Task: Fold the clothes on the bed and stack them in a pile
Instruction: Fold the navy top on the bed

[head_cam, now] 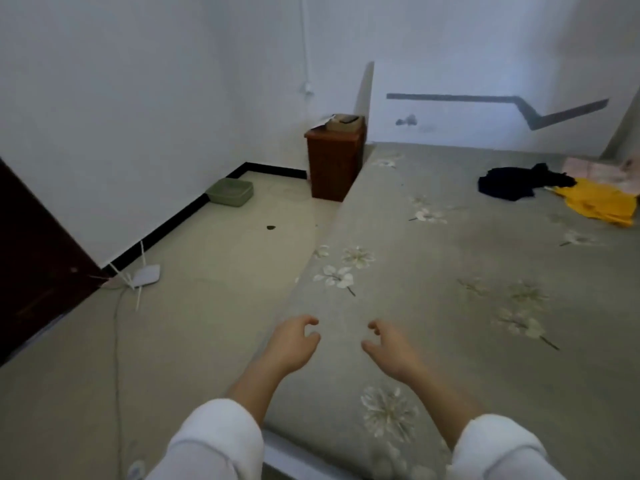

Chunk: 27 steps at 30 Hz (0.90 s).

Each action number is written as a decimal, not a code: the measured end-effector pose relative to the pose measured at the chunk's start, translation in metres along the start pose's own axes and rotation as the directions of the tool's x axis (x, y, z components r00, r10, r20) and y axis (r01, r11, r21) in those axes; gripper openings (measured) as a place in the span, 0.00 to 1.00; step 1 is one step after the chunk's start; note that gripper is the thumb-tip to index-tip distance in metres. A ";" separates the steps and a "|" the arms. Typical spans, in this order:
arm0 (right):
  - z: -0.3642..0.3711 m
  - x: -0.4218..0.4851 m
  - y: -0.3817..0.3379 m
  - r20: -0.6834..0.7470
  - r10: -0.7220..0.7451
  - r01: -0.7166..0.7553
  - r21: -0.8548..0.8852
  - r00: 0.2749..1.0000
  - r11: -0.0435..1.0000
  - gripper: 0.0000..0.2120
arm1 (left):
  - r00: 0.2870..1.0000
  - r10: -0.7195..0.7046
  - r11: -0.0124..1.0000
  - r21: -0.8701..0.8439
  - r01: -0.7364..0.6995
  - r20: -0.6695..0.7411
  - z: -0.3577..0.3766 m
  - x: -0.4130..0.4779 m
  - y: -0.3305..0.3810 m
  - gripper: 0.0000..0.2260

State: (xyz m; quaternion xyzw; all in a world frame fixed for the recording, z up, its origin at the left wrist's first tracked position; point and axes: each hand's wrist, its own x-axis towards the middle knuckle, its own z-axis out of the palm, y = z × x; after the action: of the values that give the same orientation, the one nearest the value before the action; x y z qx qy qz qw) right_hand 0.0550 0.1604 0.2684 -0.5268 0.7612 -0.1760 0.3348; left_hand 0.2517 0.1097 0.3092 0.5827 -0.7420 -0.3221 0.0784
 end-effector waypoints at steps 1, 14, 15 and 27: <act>0.017 0.009 -0.024 0.025 -0.019 0.019 -0.009 1.000 1.000 0.25 | 1.000 -0.014 1.000 0.001 0.014 -0.013 -0.018 0.005 -0.016 0.17; 0.120 0.188 -0.248 0.142 -0.208 0.243 -0.312 0.968 0.918 0.25 | 0.987 -0.108 0.992 0.045 0.114 -0.120 -0.182 0.134 -0.186 0.19; 0.127 0.207 -0.261 0.138 -0.207 0.241 -0.312 0.969 0.919 0.25 | 0.988 -0.100 0.992 0.066 0.108 -0.121 -0.193 0.151 -0.195 0.19; 0.170 0.392 -0.379 0.099 -0.052 0.080 -0.303 0.994 0.950 0.24 | 0.999 -0.037 0.966 0.256 0.046 -0.037 -0.305 0.344 -0.290 0.19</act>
State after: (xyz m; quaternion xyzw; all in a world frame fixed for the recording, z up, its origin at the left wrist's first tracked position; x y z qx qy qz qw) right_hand 0.3457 -0.3308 0.2553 -0.6048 0.7455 -0.0431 0.2769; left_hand 0.5319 -0.3554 0.2924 0.6084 -0.7638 -0.2156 0.0074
